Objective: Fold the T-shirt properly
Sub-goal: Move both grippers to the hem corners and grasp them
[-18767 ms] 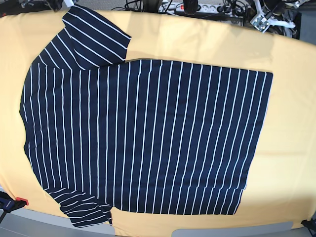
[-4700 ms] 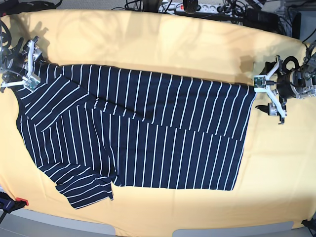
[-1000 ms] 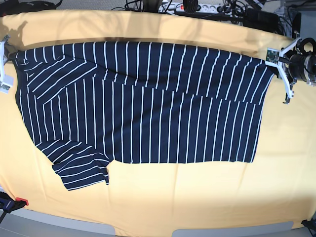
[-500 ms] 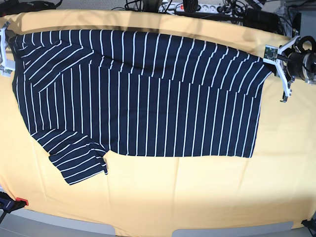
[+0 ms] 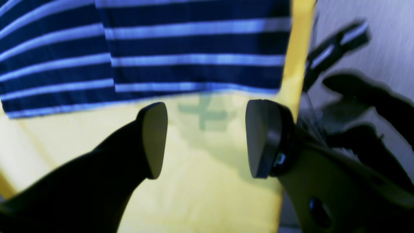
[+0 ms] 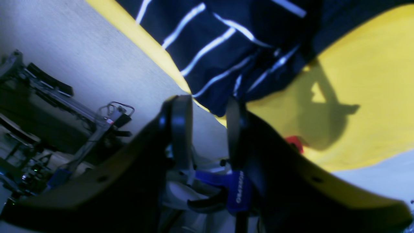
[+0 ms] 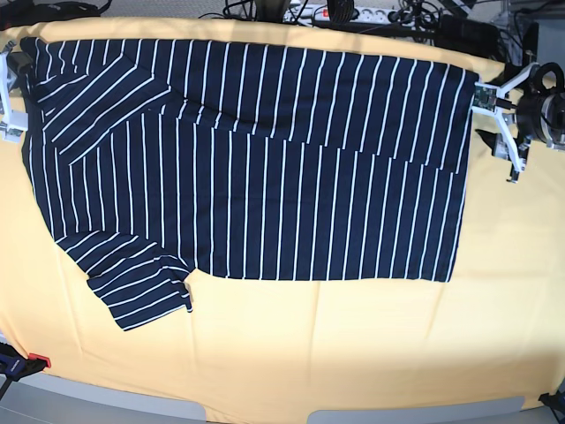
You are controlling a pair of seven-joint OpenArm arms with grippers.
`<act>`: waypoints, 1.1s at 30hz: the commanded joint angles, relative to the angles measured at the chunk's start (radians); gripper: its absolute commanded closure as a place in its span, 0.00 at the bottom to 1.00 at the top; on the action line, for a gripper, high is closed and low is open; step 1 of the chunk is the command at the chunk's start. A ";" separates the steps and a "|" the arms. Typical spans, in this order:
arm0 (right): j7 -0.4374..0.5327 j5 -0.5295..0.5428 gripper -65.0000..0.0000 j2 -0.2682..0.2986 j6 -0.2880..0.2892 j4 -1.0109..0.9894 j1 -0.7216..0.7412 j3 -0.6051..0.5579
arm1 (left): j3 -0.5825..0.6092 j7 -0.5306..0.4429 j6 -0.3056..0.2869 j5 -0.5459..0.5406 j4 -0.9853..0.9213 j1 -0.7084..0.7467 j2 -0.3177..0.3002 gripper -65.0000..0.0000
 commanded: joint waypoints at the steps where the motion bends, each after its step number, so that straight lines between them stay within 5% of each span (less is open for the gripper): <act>1: -0.012 0.010 0.61 0.037 0.005 0.006 0.015 0.014 | -0.013 0.016 -0.001 -0.003 0.022 -0.011 -0.009 0.41; 4: -0.012 0.018 0.51 0.067 0.005 0.006 0.058 0.014 | -0.014 0.070 -0.001 -0.003 0.045 -0.013 -0.009 0.41; 11: -0.012 0.016 0.51 0.124 0.005 0.006 0.258 0.014 | -0.014 0.100 0.110 -0.110 0.048 -0.158 -0.009 0.41; 15: -0.012 0.016 0.51 0.123 0.004 0.005 0.380 0.014 | -0.014 0.112 0.247 -0.269 0.013 -0.256 -0.009 0.41; 19: 0.009 -0.063 0.51 0.100 -0.004 0.005 0.444 0.014 | -0.014 0.118 0.364 -0.345 -0.144 -0.342 0.093 0.42; 23: 0.061 -0.150 0.51 0.043 -0.032 0.005 0.488 0.014 | -0.018 0.110 0.456 -0.397 -0.422 -0.445 0.266 0.45; 27: 0.076 -0.148 0.51 0.004 -0.032 0.005 0.496 0.014 | -0.129 0.113 0.398 -0.533 -0.779 -0.513 0.485 0.45; 33: 0.076 -0.158 0.51 -0.021 -0.032 0.005 0.496 0.014 | -0.315 0.111 0.129 -0.766 -1.326 -0.580 0.742 0.44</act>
